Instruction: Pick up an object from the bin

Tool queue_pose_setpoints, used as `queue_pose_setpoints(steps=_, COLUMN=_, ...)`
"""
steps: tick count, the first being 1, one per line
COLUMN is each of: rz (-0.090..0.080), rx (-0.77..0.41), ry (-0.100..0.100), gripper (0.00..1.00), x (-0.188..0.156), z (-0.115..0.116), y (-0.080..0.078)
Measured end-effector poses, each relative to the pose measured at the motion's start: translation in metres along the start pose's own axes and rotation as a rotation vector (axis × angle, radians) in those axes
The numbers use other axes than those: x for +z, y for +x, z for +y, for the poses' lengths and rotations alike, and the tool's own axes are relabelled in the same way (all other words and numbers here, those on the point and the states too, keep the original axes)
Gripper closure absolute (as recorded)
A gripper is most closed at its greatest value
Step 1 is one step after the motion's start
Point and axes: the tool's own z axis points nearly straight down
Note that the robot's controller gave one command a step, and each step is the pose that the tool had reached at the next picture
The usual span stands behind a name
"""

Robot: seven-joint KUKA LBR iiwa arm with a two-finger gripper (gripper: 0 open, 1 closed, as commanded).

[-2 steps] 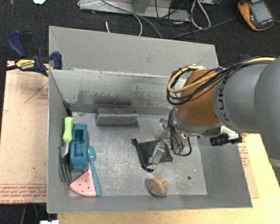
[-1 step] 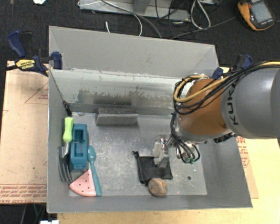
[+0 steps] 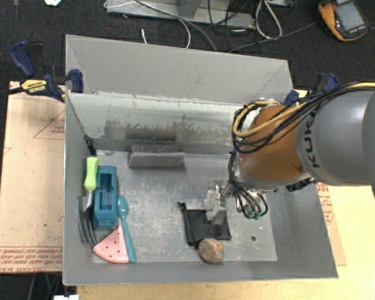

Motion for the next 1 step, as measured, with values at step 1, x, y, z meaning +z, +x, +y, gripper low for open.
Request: queue_pose_setpoints(steps=1, rz=0.004, rx=0.007, ry=0.000, gripper=1.00, x=-0.0695, z=0.0232, y=0.0034)
